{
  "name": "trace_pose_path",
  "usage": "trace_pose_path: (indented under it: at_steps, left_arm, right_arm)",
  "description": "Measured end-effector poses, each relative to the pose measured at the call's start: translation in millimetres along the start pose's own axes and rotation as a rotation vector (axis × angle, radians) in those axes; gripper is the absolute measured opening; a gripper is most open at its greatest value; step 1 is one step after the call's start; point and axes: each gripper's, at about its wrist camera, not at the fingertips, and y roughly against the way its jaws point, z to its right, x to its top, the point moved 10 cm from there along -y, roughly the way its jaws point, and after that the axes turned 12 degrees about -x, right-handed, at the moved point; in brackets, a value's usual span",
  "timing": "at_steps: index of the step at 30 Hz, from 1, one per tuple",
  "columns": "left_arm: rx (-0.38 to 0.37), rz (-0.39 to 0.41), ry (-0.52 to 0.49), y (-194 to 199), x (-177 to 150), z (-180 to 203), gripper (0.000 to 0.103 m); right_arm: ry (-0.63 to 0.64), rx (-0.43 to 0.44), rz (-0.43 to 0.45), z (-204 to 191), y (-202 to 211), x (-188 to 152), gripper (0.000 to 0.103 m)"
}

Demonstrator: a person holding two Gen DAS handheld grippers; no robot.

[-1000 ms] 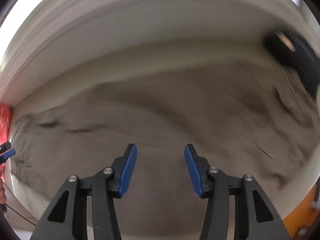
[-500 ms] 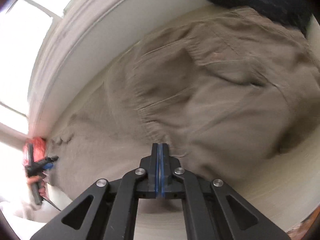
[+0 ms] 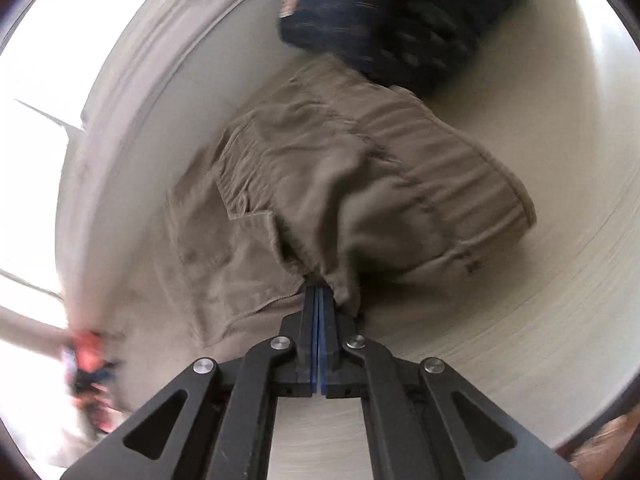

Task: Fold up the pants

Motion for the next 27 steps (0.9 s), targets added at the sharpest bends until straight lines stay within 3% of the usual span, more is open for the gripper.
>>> trace_pose_path:
  at_steps: [2, 6, 7, 8, 10, 15, 19, 22, 24, 27]
  left_arm:
    - [0.009, -0.005, -0.009, 0.5, 1.7, 2.3, 0.103]
    - [0.016, 0.0, -0.013, 1.6, -0.5, 10.0, 0.103]
    - [0.012, 0.0, -0.005, 1.1, -1.3, 10.6, 0.103]
    - [0.007, 0.001, 0.003, 0.6, -2.2, 11.8, 0.103]
    - [-0.002, 0.002, 0.01, -0.6, -3.5, 5.1, 0.103]
    - [-0.012, 0.004, 0.009, -0.7, -5.3, 2.8, 0.103]
    - [-0.031, 0.008, 0.021, -3.8, -7.7, -4.0, 0.103]
    - [-0.058, 0.016, 0.037, -8.0, -10.4, -7.6, 0.103]
    - [-0.071, 0.019, 0.041, -7.4, -11.8, -10.8, 0.103]
    - [-0.072, 0.027, 0.032, -8.5, -13.3, -13.8, 0.103]
  right_arm:
    - [0.04, -0.047, 0.005, 1.4, 2.9, 5.7, 0.0]
    - [0.133, -0.134, 0.048, -35.5, 16.6, 13.1, 0.003]
    - [0.153, -0.125, 0.069, -38.4, 21.6, 19.9, 0.013]
    - [0.155, -0.116, 0.081, -43.8, 20.7, 24.3, 0.037]
    - [0.141, -0.084, 0.089, -45.8, 17.3, 37.8, 0.052]
    - [0.204, -0.135, 0.079, -68.4, -4.3, 48.4, 0.054]
    - [0.278, -0.092, 0.041, -98.3, -6.4, 29.2, 0.054]
    - [0.351, -0.139, 0.008, -106.2, -22.1, 20.4, 0.054]
    - [0.344, -0.123, -0.042, -106.5, -33.5, 16.6, 0.054]
    - [0.398, -0.118, -0.04, -132.7, -28.5, 8.8, 0.054]
